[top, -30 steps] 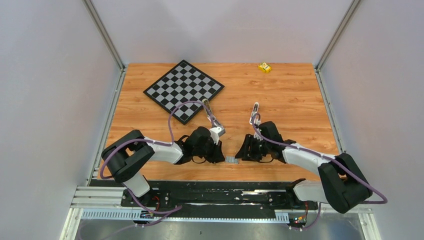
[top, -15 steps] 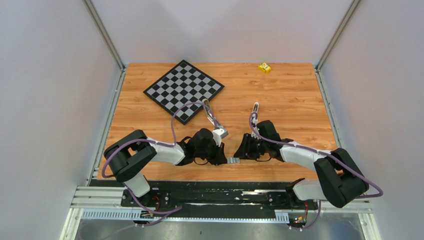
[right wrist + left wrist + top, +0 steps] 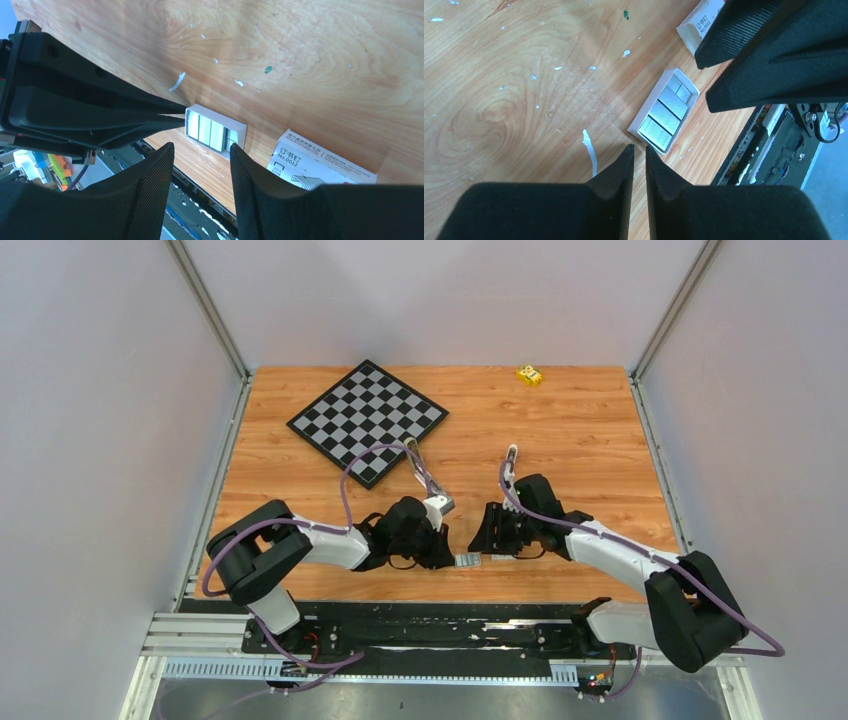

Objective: Load the staples into the stapler

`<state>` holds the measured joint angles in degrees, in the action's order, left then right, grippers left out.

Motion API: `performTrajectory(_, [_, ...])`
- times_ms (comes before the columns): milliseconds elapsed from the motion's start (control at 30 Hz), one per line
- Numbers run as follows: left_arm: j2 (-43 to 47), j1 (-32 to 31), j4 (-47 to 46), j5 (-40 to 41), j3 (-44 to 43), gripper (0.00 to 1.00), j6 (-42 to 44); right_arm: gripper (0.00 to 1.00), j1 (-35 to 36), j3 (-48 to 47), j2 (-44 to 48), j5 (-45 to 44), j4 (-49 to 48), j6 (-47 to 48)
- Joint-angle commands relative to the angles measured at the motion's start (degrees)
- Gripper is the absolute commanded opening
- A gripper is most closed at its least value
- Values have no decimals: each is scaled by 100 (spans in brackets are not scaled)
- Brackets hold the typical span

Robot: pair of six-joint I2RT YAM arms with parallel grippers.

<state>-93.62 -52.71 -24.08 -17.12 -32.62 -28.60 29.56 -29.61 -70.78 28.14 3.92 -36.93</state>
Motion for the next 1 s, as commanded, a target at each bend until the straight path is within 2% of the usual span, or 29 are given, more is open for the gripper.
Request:
performTrajectory(0, [133, -38, 102, 192, 18, 17, -126, 48, 157, -40, 201, -85, 277, 40])
performTrajectory(133, [321, -38, 166, 244, 20, 22, -206, 44, 231, 108, 227, -10, -13, -152])
performTrajectory(333, [574, -38, 246, 305, 28, 22, -248, 43, 310, 259, 182, -64, -279, -334])
performTrajectory(633, [190, -33, -275, 25, -8, 23, -497, 43, 357, 324, -17, -120, -533, -424])
performTrajectory(967, [140, -38, -133, 164, -130, 23, -325, 44, 446, 357, -166, -280, -621, -502])
